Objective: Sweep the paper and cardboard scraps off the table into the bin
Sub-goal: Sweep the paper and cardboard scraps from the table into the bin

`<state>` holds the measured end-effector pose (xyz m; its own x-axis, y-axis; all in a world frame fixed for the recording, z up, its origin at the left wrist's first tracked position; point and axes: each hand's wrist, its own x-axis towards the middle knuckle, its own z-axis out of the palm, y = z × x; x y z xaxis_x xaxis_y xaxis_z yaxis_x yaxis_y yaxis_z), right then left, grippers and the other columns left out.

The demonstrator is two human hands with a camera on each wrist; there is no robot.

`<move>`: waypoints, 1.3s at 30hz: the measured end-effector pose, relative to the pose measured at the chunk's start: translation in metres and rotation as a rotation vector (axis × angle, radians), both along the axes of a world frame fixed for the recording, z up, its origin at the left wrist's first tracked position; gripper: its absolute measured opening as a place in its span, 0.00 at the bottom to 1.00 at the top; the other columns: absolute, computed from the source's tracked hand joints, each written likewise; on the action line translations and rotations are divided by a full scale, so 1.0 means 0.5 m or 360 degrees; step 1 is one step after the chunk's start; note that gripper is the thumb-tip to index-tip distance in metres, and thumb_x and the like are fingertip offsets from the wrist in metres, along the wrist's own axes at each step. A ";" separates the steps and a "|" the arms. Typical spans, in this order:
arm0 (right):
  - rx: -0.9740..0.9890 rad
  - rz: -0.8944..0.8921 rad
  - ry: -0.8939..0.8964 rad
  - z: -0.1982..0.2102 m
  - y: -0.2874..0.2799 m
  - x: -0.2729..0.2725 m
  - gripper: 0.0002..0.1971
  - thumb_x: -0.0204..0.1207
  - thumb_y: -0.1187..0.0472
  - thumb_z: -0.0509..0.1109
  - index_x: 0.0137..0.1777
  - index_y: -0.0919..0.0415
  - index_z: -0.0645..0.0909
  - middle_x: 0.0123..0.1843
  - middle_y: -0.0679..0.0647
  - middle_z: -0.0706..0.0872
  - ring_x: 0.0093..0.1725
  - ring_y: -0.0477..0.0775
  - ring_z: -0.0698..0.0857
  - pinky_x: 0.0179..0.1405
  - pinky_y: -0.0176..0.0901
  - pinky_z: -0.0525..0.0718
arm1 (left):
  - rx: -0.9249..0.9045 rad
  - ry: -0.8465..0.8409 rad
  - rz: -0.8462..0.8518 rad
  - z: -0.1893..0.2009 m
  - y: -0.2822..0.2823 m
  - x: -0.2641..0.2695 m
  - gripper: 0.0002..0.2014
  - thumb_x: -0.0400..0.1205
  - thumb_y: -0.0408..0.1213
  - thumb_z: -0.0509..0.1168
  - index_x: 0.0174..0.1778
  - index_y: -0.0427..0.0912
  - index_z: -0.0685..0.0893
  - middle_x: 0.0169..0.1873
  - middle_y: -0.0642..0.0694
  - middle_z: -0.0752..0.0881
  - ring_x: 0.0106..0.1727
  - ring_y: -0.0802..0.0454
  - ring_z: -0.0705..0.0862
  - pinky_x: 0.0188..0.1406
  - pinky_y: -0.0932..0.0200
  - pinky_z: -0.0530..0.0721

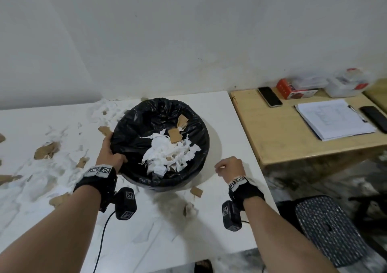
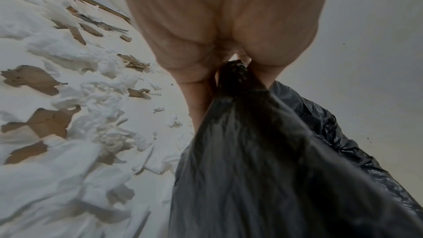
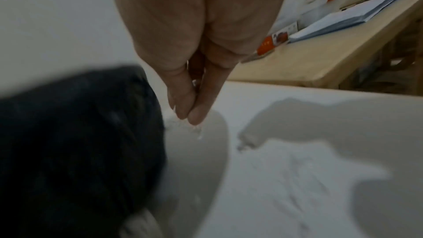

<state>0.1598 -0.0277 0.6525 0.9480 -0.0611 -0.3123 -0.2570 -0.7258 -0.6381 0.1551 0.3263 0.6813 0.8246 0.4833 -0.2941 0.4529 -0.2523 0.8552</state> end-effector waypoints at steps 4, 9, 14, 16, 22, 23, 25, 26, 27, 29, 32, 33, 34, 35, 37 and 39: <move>0.0220 -0.0132 -0.0293 0.133 0.026 0.015 0.06 0.68 0.74 0.75 0.41 0.66 0.91 0.38 0.60 0.90 0.41 0.59 0.91 0.48 0.42 0.88 | -0.0012 0.0018 -0.0048 0.021 0.006 -0.036 0.49 0.68 0.16 0.61 0.83 0.61 0.63 0.59 0.41 0.82 0.55 0.33 0.83 0.49 0.37 0.88; 0.0311 -0.0083 -0.0445 0.228 0.072 0.011 0.10 0.70 0.74 0.73 0.46 0.60 0.91 0.43 0.59 0.91 0.39 0.56 0.91 0.49 0.47 0.90 | -0.0010 -0.0021 -0.0172 0.044 -0.009 -0.060 0.46 0.70 0.16 0.62 0.82 0.58 0.64 0.58 0.40 0.82 0.53 0.35 0.83 0.49 0.37 0.87; 0.0422 0.0244 -0.0256 0.248 0.090 -0.013 0.33 0.73 0.76 0.64 0.75 0.47 0.73 0.61 0.57 0.85 0.55 0.51 0.84 0.57 0.44 0.84 | -0.0011 -0.0026 -0.0252 0.055 -0.040 -0.066 0.46 0.71 0.16 0.61 0.82 0.58 0.65 0.50 0.43 0.82 0.49 0.35 0.83 0.49 0.37 0.88; 0.0481 0.0146 -0.0334 0.244 0.067 -0.024 0.31 0.75 0.76 0.61 0.76 0.50 0.71 0.63 0.55 0.82 0.53 0.50 0.81 0.57 0.46 0.83 | -0.0017 -0.0044 -0.0271 0.055 -0.054 -0.065 0.46 0.71 0.16 0.61 0.83 0.56 0.65 0.53 0.43 0.81 0.49 0.38 0.82 0.50 0.39 0.87; 0.0213 -0.0313 -0.0215 0.192 -0.079 -0.081 0.28 0.73 0.71 0.68 0.72 0.50 0.76 0.58 0.52 0.82 0.56 0.53 0.82 0.58 0.44 0.83 | -0.0053 -0.0028 -0.0333 0.042 -0.090 -0.049 0.47 0.69 0.16 0.63 0.82 0.58 0.64 0.64 0.36 0.83 0.55 0.33 0.83 0.44 0.44 0.87; 0.0144 -0.0337 -0.0155 0.177 -0.098 -0.097 0.29 0.72 0.70 0.70 0.73 0.50 0.75 0.61 0.54 0.82 0.59 0.53 0.82 0.60 0.44 0.81 | -0.0048 -0.0027 -0.0345 0.039 -0.094 -0.044 0.48 0.68 0.16 0.63 0.82 0.58 0.64 0.66 0.36 0.83 0.56 0.32 0.84 0.41 0.42 0.88; -0.0018 -0.0362 -0.0027 0.137 -0.133 -0.135 0.31 0.72 0.68 0.72 0.75 0.51 0.73 0.67 0.57 0.81 0.67 0.56 0.81 0.63 0.44 0.80 | -0.0019 -0.0043 -0.0373 0.029 -0.109 -0.037 0.48 0.68 0.15 0.63 0.83 0.57 0.64 0.68 0.37 0.81 0.57 0.30 0.83 0.35 0.40 0.89; -0.0091 -0.0365 0.0055 0.118 -0.145 -0.155 0.32 0.72 0.67 0.73 0.76 0.52 0.72 0.70 0.58 0.79 0.69 0.58 0.79 0.64 0.45 0.79 | -0.0006 -0.0059 -0.0388 0.025 -0.115 -0.035 0.48 0.68 0.15 0.64 0.83 0.55 0.64 0.69 0.37 0.81 0.58 0.30 0.83 0.36 0.38 0.89; -0.0135 -0.0370 0.0147 0.099 -0.154 -0.171 0.34 0.72 0.66 0.74 0.78 0.52 0.70 0.73 0.59 0.76 0.70 0.59 0.78 0.64 0.46 0.80 | -0.0004 -0.0070 -0.0405 0.025 -0.124 -0.036 0.49 0.68 0.14 0.64 0.83 0.54 0.64 0.69 0.37 0.80 0.59 0.30 0.83 0.40 0.34 0.89; -0.0169 -0.0368 0.0359 0.060 -0.166 -0.200 0.38 0.71 0.61 0.76 0.80 0.53 0.64 0.78 0.60 0.70 0.71 0.62 0.78 0.61 0.49 0.81 | 0.0006 -0.0077 -0.0420 0.021 -0.139 -0.034 0.49 0.68 0.13 0.64 0.84 0.50 0.64 0.72 0.36 0.78 0.61 0.31 0.82 0.48 0.32 0.88; -0.0272 -0.0278 0.0618 0.001 -0.162 -0.228 0.47 0.69 0.50 0.78 0.83 0.51 0.55 0.83 0.60 0.57 0.79 0.65 0.67 0.73 0.55 0.73 | 0.0023 -0.0056 -0.0422 0.008 -0.146 -0.027 0.48 0.70 0.12 0.64 0.85 0.48 0.63 0.75 0.36 0.74 0.64 0.33 0.80 0.52 0.35 0.87; -0.0291 -0.0289 0.0662 -0.016 -0.154 -0.234 0.48 0.69 0.47 0.78 0.83 0.50 0.52 0.84 0.62 0.53 0.80 0.67 0.62 0.76 0.59 0.69 | 0.0011 -0.0046 -0.0417 0.002 -0.145 -0.024 0.48 0.71 0.12 0.65 0.85 0.50 0.63 0.75 0.36 0.75 0.62 0.35 0.81 0.51 0.37 0.87; -0.0304 -0.0319 0.0691 -0.031 -0.141 -0.237 0.49 0.69 0.45 0.77 0.83 0.49 0.51 0.83 0.63 0.52 0.80 0.69 0.60 0.76 0.62 0.67 | -0.0015 -0.0042 -0.0405 -0.002 -0.142 -0.021 0.48 0.72 0.13 0.64 0.86 0.51 0.62 0.75 0.37 0.76 0.59 0.37 0.81 0.50 0.40 0.86; -0.0320 -0.0335 0.0713 -0.046 -0.126 -0.238 0.48 0.69 0.44 0.76 0.83 0.48 0.50 0.83 0.63 0.51 0.80 0.71 0.59 0.75 0.64 0.66 | -0.0031 -0.0045 -0.0398 -0.005 -0.138 -0.017 0.47 0.72 0.12 0.64 0.86 0.51 0.62 0.74 0.37 0.77 0.59 0.39 0.81 0.49 0.44 0.85; -0.0400 -0.0313 0.0719 -0.066 -0.090 -0.232 0.46 0.70 0.43 0.74 0.82 0.46 0.50 0.80 0.62 0.53 0.78 0.71 0.60 0.74 0.66 0.64 | -0.0061 -0.0049 -0.0378 -0.010 -0.127 -0.010 0.48 0.73 0.12 0.63 0.86 0.52 0.61 0.74 0.39 0.77 0.61 0.40 0.80 0.52 0.46 0.83; -0.0445 -0.0311 0.0642 -0.085 -0.055 -0.217 0.42 0.70 0.46 0.74 0.80 0.46 0.54 0.77 0.61 0.57 0.76 0.69 0.62 0.67 0.63 0.67 | -0.0109 -0.0055 -0.0343 -0.008 -0.118 -0.006 0.47 0.73 0.11 0.62 0.86 0.53 0.61 0.72 0.39 0.79 0.64 0.38 0.81 0.55 0.43 0.83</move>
<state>0.0515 -0.0553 0.6101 0.7184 -0.3578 -0.5966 -0.5897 -0.7681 -0.2495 0.1522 0.2673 0.6775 0.9168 0.2748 -0.2899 0.3648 -0.2805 0.8878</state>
